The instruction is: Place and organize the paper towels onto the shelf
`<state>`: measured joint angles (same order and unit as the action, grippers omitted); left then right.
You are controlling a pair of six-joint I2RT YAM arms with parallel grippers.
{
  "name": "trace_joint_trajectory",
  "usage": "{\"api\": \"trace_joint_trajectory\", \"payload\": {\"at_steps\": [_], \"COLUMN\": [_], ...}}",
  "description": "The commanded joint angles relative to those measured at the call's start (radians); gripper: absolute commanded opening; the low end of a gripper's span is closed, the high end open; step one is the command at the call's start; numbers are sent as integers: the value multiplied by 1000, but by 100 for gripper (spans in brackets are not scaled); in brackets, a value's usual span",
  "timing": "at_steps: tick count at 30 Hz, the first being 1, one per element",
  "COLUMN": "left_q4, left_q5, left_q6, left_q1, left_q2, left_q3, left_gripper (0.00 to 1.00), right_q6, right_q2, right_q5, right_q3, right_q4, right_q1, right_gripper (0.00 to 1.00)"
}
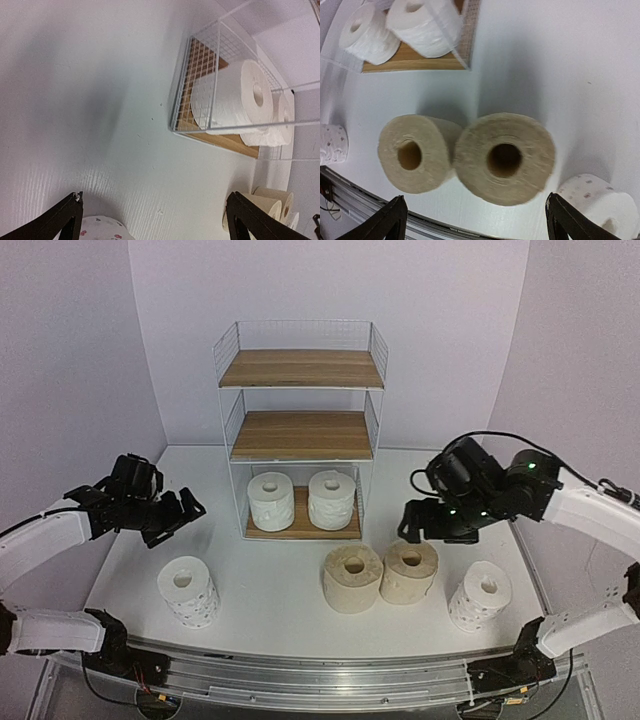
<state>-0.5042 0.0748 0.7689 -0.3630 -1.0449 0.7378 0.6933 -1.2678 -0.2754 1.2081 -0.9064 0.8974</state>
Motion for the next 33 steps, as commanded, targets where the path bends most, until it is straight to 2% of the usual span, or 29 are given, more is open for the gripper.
{"api": "trace_joint_trajectory", "payload": {"at_steps": [1,6,13,19,26,33], "left_q4": [47,79,85,90,104,186], "left_q5": [-25,13,25,28,42,65], "left_q6": [16,21,12,4,-3,-62], "left_q1": [-61,-73,-86,-91,-94,-146], "left_q2": [-42,-24,-20,-18,-30,-35], "left_q3": [72,53,55,51,58,57], "left_gripper": [100,100,100,100,99,100], "right_q6": [101,127,146,191,249,238], "right_q2": [106,200,274,315,360,366], "right_q5": [-37,2,69,55,5,28], "right_q3": [-15,-62,-200,-286,-382,-433], "right_q4": [-349,-500,-534,-535,-532,-400], "right_q1": [-118,-272,-409,-430,-430,-430], "right_gripper": [93,94,91,81,80,73]}}
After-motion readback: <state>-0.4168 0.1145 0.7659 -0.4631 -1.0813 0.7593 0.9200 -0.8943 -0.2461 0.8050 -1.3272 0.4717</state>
